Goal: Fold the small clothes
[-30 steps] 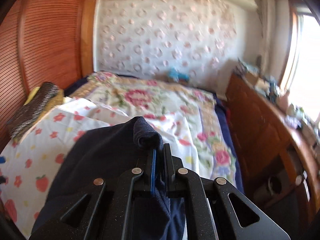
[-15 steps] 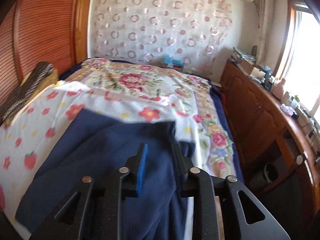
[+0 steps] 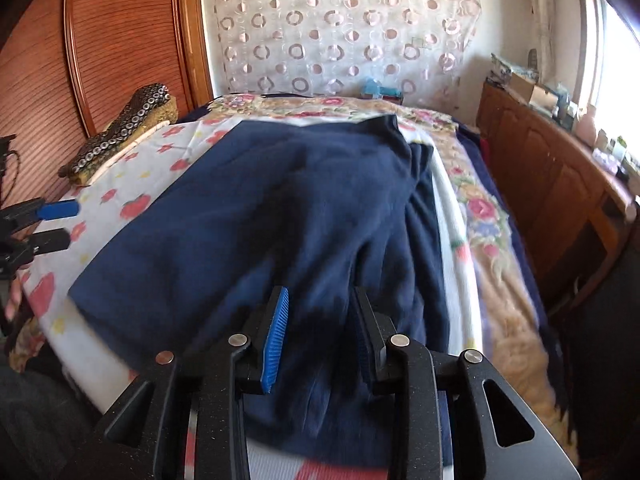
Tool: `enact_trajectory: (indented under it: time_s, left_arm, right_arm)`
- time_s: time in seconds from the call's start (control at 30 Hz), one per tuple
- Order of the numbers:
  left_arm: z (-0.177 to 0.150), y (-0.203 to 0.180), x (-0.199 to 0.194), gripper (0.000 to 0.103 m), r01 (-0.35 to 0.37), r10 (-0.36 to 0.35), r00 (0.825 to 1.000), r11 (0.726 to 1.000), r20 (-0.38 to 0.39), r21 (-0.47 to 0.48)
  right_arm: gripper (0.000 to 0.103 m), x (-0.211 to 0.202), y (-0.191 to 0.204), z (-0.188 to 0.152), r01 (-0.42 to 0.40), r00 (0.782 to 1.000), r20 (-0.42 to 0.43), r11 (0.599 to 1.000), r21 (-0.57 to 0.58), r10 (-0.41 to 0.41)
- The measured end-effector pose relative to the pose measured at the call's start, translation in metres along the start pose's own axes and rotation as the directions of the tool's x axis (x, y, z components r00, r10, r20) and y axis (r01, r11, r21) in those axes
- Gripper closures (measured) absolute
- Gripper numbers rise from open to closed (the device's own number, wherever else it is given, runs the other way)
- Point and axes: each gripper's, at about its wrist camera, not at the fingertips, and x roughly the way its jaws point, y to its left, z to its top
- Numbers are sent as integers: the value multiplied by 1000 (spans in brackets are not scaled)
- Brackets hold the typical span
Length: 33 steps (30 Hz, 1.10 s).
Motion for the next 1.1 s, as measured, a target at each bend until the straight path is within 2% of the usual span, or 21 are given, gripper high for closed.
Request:
enact_trajectory:
  time_s: [0.2,0.27,0.5,0.57,0.63,0.7,0.87,1.0,1.1]
  left_arm:
    - [-2,-12,6,31,9,-9,1000,1000,-23,25]
    - [-2,-14,9,31,12,-11,1000,1000,-29,26]
    - [-4,-15,13,31,17,-16,999,999,-42,27]
    - [-4,-16,13,31,18,-17,999,999,-43,29]
    - [-4,-16,13,31,19,-18,999,999,-43,28]
    - [-5,-17,13,31,19,-17,999,999,-42,29]
    - [-4,-18,14,31,26,-25,999,999,-38,29]
    - [-4,-21,12,31,38,-37,999,999,-34,31]
    - [-3,-23,12,31,45,-44,998,999,-36,31]
  right_arm:
    - [71,-11,-4,-13,-20,1000,-23,1000,1,20]
    - [71,-7,-1,-17,2,999,-38,1000,-17,-3]
    - [71,-4,-6,-8,18,999,-42,1000,-21,-19]
    - [89,1,4,-13,5,999,-46,1000,-31,-6]
    - [95,-4,6,-16,11,1000,-22,999,-46,-12]
    - [96,-7,12,-17,17,1000,5,999,-48,-17]
    - [96,-41,-6,-16,66,996,70,997,-32,-64]
    - [97,-58,-23,-24,128,990,68,991,-28,-126]
    - [96,-49,-33,-31,94,995,21,995,14,-95]
